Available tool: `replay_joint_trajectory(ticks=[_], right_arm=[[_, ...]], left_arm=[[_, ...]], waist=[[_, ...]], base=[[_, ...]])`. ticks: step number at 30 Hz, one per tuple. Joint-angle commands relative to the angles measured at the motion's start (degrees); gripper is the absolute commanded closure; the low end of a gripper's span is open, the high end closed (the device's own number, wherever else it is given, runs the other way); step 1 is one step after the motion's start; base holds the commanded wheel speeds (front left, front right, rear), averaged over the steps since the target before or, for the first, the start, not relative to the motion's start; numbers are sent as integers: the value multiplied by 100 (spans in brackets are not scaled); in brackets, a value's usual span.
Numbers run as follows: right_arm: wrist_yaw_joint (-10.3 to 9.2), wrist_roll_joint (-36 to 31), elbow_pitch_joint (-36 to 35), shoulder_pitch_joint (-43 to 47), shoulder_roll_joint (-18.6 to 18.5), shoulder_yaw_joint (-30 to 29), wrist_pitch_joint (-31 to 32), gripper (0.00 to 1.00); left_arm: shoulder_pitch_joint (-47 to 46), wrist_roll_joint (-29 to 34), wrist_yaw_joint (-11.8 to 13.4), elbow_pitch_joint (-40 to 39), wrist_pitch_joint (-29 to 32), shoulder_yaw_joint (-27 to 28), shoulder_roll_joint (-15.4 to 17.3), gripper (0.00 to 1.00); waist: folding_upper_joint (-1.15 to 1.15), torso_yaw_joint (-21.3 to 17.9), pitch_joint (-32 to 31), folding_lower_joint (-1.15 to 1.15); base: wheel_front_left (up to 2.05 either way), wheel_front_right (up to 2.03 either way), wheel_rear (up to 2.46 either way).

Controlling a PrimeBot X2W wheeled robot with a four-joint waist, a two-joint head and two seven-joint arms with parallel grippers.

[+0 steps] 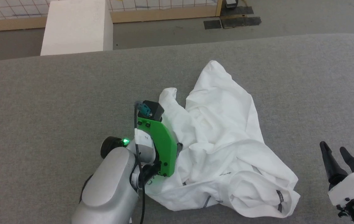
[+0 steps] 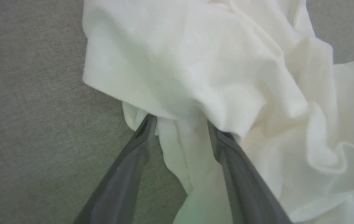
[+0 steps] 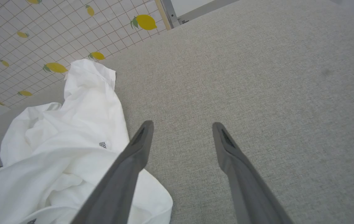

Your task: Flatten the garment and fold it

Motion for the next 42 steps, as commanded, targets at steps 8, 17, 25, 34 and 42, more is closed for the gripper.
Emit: replay_joint_trajectory(ticks=[8,17,25,34,42], right_arm=[[-9,-60,150,-159,4,44,-119,0],[-9,-143,146,-151,4,100,-80,0],[-9,-206,91,-78,4,91,1,0],[-9,-219,56,-81,4,158,28,0],[-9,-240,113,-169,4,348,30,0]], left_arm=[[-256,-141,-184,96,-584,-20,-24,100],[-396,-295,-22,-94,-1535,502,36,100],[-232,-523,679,-500,-2357,1704,524,100],[869,-817,1479,-614,-2449,2759,916,100],[1189,-825,1420,-932,-2913,2889,879,0]], waist=[[0,58,104,0],[0,331,-108,0],[0,574,-292,0],[0,719,-271,0],[0,724,-250,0]], base=[[0,0,0],[0,0,0],[0,0,0],[0,0,0],[0,0,0]])
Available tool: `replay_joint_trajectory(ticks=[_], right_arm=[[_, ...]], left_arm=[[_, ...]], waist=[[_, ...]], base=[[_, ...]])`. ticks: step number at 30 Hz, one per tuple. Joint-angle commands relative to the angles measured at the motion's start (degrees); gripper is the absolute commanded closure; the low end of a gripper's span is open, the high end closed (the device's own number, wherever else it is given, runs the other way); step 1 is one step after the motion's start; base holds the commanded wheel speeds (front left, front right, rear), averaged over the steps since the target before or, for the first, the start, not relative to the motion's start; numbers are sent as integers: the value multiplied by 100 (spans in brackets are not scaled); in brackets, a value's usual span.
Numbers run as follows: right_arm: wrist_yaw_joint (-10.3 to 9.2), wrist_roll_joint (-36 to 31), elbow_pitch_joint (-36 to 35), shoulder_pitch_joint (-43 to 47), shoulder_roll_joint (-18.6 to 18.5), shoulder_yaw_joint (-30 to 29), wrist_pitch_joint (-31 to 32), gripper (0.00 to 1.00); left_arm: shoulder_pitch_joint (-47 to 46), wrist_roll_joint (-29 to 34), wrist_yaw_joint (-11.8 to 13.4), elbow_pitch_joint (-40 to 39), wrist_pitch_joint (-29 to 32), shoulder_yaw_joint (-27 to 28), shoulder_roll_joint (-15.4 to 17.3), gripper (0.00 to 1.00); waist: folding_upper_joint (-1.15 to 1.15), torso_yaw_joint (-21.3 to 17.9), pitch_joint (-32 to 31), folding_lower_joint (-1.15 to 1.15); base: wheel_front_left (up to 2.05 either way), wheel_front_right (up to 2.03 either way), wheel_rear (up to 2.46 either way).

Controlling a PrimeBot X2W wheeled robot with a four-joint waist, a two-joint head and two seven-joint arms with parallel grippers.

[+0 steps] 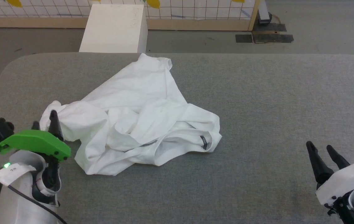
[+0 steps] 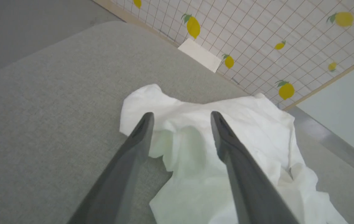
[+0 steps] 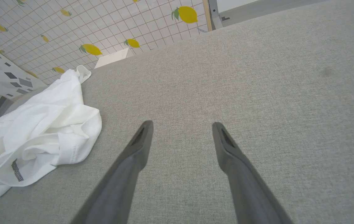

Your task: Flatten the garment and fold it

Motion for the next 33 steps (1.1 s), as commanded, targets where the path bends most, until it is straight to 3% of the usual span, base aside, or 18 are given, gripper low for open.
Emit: replay_joint_trajectory(ticks=[1,5,9,16,23,33], right_arm=[[-9,-58,21,-125,3,80,-4,0],[-9,-144,84,-269,3,369,-32,0],[-9,-361,222,-463,0,780,2,0],[-9,-764,846,-1466,-117,1953,287,0],[-9,-1303,2204,-3118,-218,2999,925,0],[-9,-1662,4058,-4345,-256,3745,1537,0]], left_arm=[[100,203,-110,-225,-359,-1,98,0],[474,794,-231,-756,-1529,-87,192,0],[938,1221,-236,-1028,-2351,-209,24,0],[1357,1637,-298,-1392,-2510,-328,-464,0],[1188,1782,-515,-1335,-2513,-423,-694,0],[887,1881,-697,-1272,-2514,-448,-881,0]], waist=[[0,-38,3,0],[0,-85,21,0],[0,-68,79,0],[0,96,373,0],[0,353,803,0],[0,691,1257,0]], base=[[0,0,0],[0,0,0],[0,0,0],[0,0,0],[0,0,0],[0,0,0]])
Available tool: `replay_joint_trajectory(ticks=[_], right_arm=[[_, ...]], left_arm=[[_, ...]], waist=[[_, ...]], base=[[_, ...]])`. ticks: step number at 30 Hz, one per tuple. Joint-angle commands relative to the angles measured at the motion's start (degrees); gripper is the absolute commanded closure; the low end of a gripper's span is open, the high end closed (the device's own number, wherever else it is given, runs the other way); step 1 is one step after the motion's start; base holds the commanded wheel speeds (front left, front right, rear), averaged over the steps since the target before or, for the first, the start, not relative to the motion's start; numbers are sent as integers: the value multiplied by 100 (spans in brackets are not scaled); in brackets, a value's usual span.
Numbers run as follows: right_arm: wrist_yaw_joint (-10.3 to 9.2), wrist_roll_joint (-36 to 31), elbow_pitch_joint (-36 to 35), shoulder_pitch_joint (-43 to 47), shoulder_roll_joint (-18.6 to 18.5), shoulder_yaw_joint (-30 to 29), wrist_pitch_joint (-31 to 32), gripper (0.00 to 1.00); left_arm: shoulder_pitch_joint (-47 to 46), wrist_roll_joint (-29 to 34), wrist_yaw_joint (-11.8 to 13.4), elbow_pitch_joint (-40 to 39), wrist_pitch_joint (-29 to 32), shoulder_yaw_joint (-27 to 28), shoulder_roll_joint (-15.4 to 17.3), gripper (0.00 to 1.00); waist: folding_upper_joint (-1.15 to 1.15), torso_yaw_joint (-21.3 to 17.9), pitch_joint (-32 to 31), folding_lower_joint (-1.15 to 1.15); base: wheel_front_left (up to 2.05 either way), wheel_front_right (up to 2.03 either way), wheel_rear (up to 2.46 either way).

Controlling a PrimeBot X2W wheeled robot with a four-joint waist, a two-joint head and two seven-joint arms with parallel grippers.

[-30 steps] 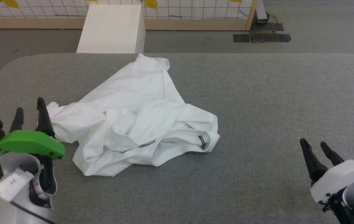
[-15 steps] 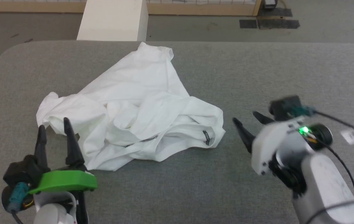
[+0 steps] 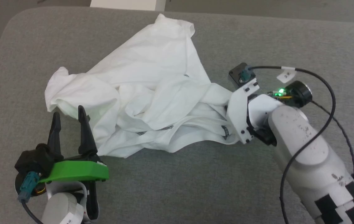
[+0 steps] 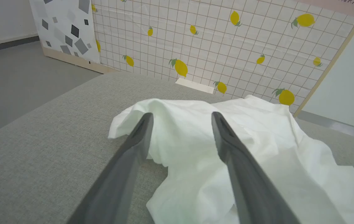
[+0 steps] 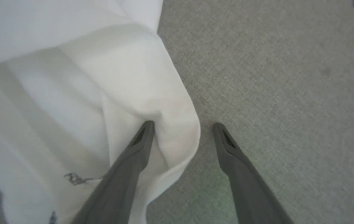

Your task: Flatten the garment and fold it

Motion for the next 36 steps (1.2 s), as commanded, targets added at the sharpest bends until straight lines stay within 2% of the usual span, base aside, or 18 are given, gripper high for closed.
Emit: replay_joint_trajectory(ticks=[1,4,5,6,9,10,13,16,20,25,27,30,31,36], right_arm=[[-9,-25,181,-91,-22,79,58,0],[-9,157,511,-147,-36,330,202,0],[-9,265,569,-165,-40,386,214,73],[-9,353,580,-184,-55,418,184,100],[-9,689,497,-220,-182,281,-138,100],[-9,996,302,-173,-368,-61,-526,100],[-9,1238,9,57,-665,-627,-882,100],[-9,1360,-298,441,-931,-1334,-1089,100],[-9,1361,-727,1209,-1136,-2619,-1134,100],[-9,1084,-1298,2298,-870,-4294,-889,100],[-9,925,-1544,2632,-634,-4657,-748,100],[-9,778,-1909,2918,-297,-4840,-685,98],[-9,740,-2048,2983,-224,-4813,-735,0],[-9,560,-2708,3292,-49,-4681,-1216,0]], left_arm=[[-101,70,-34,20,-26,10,-23,0],[-106,87,-55,38,-27,43,-50,0],[-92,93,-58,46,-27,66,-56,0],[-82,100,-62,54,-27,79,-61,0],[-58,126,-78,95,-27,109,-71,0],[-15,135,-122,138,-27,129,-77,0],[54,145,-168,215,-27,152,-80,0],[139,147,-203,266,-27,188,-81,0],[259,146,-249,323,-27,223,-81,0],[337,118,-283,376,-27,192,-82,0],[346,92,-290,395,-27,203,-81,0],[353,54,-300,435,-27,209,-79,0],[350,43,-299,452,-27,209,-79,0],[330,17,-306,523,-13,176,-71,0]], waist=[[0,170,164,0],[0,185,166,0],[0,168,143,0],[0,155,126,0],[0,96,-6,0],[0,15,-166,0],[0,-91,-374,0],[0,-208,-555,0],[0,-362,-729,0],[0,-472,-796,0],[0,-523,-799,0],[0,-580,-806,0],[0,-597,-812,0],[0,-595,-931,0]], base=[[0,0,0],[0,0,0],[0,0,0],[0,0,0],[0,0,0],[0,0,0],[0,0,0],[0,0,0],[0,0,0],[0,0,0],[0,0,0],[0,0,0],[0,0,0],[0,0,0]])
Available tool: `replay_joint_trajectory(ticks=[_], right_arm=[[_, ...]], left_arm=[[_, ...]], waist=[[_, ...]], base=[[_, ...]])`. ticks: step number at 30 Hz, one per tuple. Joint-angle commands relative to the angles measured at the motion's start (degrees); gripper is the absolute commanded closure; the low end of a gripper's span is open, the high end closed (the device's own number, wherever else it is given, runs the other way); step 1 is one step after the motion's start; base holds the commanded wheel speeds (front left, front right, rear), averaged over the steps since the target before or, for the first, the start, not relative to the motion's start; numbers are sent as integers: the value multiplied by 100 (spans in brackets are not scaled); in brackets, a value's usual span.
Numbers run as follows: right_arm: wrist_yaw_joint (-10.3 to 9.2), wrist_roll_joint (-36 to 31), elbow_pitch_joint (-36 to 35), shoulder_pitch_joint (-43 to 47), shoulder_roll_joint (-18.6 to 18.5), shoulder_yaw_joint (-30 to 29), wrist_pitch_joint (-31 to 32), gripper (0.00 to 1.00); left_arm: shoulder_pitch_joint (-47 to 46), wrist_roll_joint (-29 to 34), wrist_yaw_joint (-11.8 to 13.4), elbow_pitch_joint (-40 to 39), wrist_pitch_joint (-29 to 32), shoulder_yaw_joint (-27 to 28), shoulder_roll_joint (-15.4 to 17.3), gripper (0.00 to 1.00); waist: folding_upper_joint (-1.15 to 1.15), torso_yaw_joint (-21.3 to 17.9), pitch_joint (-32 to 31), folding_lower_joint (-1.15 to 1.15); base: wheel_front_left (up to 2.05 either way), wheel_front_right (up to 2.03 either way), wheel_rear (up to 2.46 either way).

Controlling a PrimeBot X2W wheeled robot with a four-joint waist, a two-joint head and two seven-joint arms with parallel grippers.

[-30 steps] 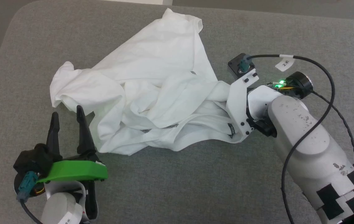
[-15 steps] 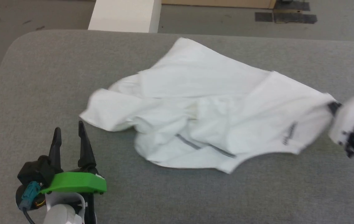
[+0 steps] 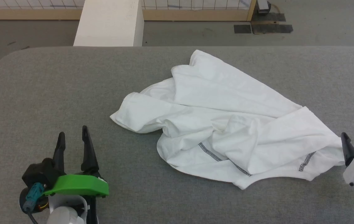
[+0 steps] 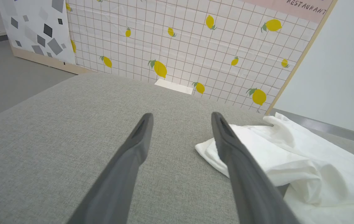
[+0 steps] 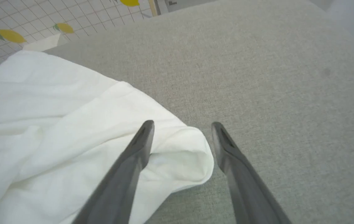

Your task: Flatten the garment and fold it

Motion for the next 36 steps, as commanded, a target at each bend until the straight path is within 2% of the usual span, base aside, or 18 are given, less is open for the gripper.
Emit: replay_joint_trajectory(ticks=[1,6,10,16,25,26,27,28,34,36], right_arm=[[-9,-94,-188,197,55,89,-85,0],[-9,-135,-1041,561,127,779,-27,0],[-9,148,-1405,609,115,1737,508,0],[-9,209,-1084,283,67,2608,1277,0],[-9,66,-245,-274,47,3080,1596,0],[-9,67,-171,-318,33,3102,1592,6],[-9,73,-127,-347,28,3110,1582,34],[-9,91,-99,-387,19,3136,1547,100],[-9,290,-143,-604,-127,3057,1341,100],[-9,367,-212,-752,-277,2955,1287,100]], left_arm=[[54,-70,-46,23,-11,0,1,0],[81,-86,-32,27,7,-13,24,0],[105,-97,-20,23,12,-44,24,0],[116,-95,-40,16,11,-115,35,0],[42,-121,-31,26,3,-159,40,0],[37,-125,-29,33,1,-164,39,0],[35,-128,-26,38,0,-165,38,0],[32,-132,-22,40,-2,-166,37,0],[32,-136,-12,62,-10,-169,37,0],[11,-128,-14,69,-12,-191,37,0]], waist=[[0,13,-72,0],[0,19,-171,0],[0,1,-191,0],[0,53,-97,0],[0,244,123,0],[0,256,133,0],[0,260,140,0],[0,264,148,0],[0,203,137,0],[0,170,129,0]], base=[[0,0,0],[0,0,0],[0,0,0],[0,0,0],[0,0,0],[0,0,0],[0,0,0],[0,0,0],[0,0,0],[0,0,0]])
